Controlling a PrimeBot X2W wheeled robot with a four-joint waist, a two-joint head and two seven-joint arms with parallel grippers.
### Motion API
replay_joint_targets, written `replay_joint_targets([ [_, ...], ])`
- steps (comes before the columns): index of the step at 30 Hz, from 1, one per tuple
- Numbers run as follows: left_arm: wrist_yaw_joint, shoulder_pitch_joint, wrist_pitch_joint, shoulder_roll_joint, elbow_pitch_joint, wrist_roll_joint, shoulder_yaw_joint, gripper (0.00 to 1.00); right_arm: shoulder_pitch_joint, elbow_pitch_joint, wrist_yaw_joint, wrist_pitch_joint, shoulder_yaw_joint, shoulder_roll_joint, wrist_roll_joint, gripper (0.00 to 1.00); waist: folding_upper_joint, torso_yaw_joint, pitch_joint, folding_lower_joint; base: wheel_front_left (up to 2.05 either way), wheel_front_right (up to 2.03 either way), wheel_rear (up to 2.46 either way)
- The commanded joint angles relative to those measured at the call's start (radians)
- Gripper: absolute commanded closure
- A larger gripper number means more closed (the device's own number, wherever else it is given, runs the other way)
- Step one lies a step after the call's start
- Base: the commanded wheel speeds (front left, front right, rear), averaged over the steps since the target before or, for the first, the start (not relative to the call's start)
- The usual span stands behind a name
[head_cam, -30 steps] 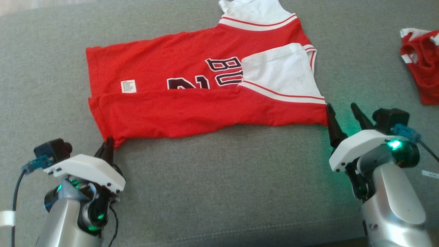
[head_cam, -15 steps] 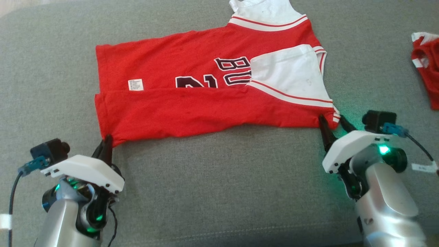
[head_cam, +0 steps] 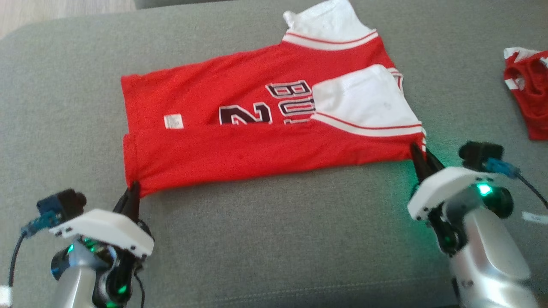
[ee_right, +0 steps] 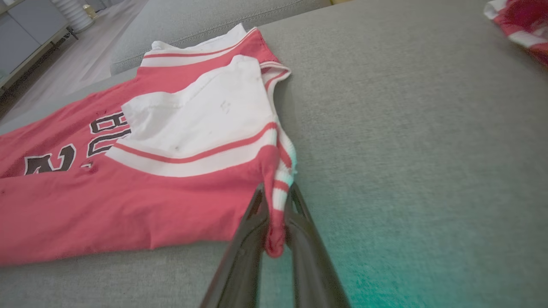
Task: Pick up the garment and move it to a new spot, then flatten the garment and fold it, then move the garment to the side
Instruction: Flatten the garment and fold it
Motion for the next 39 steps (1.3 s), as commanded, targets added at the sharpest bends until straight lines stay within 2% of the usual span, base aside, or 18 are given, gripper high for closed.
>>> replay_joint_targets([
  [1, -0.004, -0.004, -0.011, 0.031, -0.043, -0.006, 0.035, 1.00, 0.019, -0.052, -0.001, 0.000, 0.012, -0.014, 0.008, 1.00, 0.0000, -0.003, -0.005, 0.0000, 0.00, 0.00, 0.00],
  [7, -0.002, 0.103, -0.017, 0.025, -0.102, -0.031, 0.045, 1.00, 0.204, -0.274, -0.001, 0.060, -0.011, -0.043, 0.045, 1.00, 0.0000, -0.011, -0.023, 0.0000, 0.00, 0.00, 0.00],
  [12, 0.007, 0.219, -0.004, 0.014, -0.143, -0.033, 0.021, 1.00, 0.363, -0.460, -0.001, 0.143, -0.039, -0.026, 0.042, 1.00, 0.0000, -0.026, -0.035, 0.0000, 0.00, 0.00, 0.00],
  [18, 0.016, 0.266, -0.015, -0.009, -0.125, -0.031, 0.001, 1.00, 0.435, -0.523, -0.001, 0.184, -0.064, -0.001, 0.034, 1.00, 0.0000, -0.029, -0.040, 0.0000, 0.00, 0.00, 0.00],
  [19, 0.016, 0.265, -0.020, -0.012, -0.118, -0.031, 0.000, 1.00, 0.439, -0.525, -0.001, 0.186, -0.066, 0.001, 0.032, 0.91, 0.0000, -0.029, -0.040, 0.0000, 0.00, 0.00, 0.00],
  [20, 0.017, 0.262, -0.025, -0.013, -0.112, -0.029, 0.000, 0.95, 0.443, -0.525, -0.001, 0.187, -0.068, 0.004, 0.030, 0.55, 0.0000, -0.030, -0.038, 0.0000, 0.00, 0.00, 0.00],
  [21, 0.017, 0.262, -0.025, -0.013, -0.112, -0.029, 0.000, 0.95, 0.443, -0.525, -0.001, 0.187, -0.068, 0.004, 0.030, 0.55, 0.0000, -0.030, -0.038, 0.0000, 0.00, 0.00, 0.00],
  [22, 0.017, 0.258, -0.031, -0.013, -0.107, -0.028, 0.001, 0.67, 0.445, -0.525, -0.001, 0.189, -0.071, 0.005, 0.028, 0.16, 0.0000, -0.030, -0.035, 0.0000, 0.00, 0.00, 0.00],
  [23, 0.017, 0.254, -0.038, -0.011, -0.104, -0.027, 0.005, 0.26, 0.448, -0.526, -0.001, 0.190, -0.074, 0.007, 0.025, 0.00, 0.0000, -0.029, -0.033, 0.0000, 0.00, 0.00, 0.00],
  [24, 0.017, 0.250, -0.044, -0.008, -0.102, -0.025, 0.009, 0.00, 0.451, -0.527, -0.001, 0.189, -0.079, 0.008, 0.022, 0.00, 0.0000, -0.029, -0.032, 0.0000, 0.00, 0.00, 0.00],
  [30, 0.026, 0.218, -0.052, 0.041, -0.129, -0.016, 0.047, 0.00, 0.451, -0.551, -0.001, 0.188, -0.113, 0.011, 0.004, 0.00, 0.0000, -0.032, -0.024, 0.0000, 0.00, 0.00, 0.00],
  [34, 0.031, 0.151, -0.015, 0.106, -0.165, 0.018, 0.051, 0.00, 0.418, -0.594, -0.001, 0.190, -0.123, 0.010, -0.017, 0.00, 0.0000, -0.036, -0.014, 0.0000, 0.00, 0.00, 0.00],
  [39, 0.029, 0.024, 0.075, 0.196, -0.189, 0.071, 0.029, 0.00, 0.363, -0.637, -0.001, 0.198, -0.089, -0.016, -0.021, 0.00, 0.0000, -0.049, 0.008, 0.0000, 0.00, 0.00, 0.00],
])
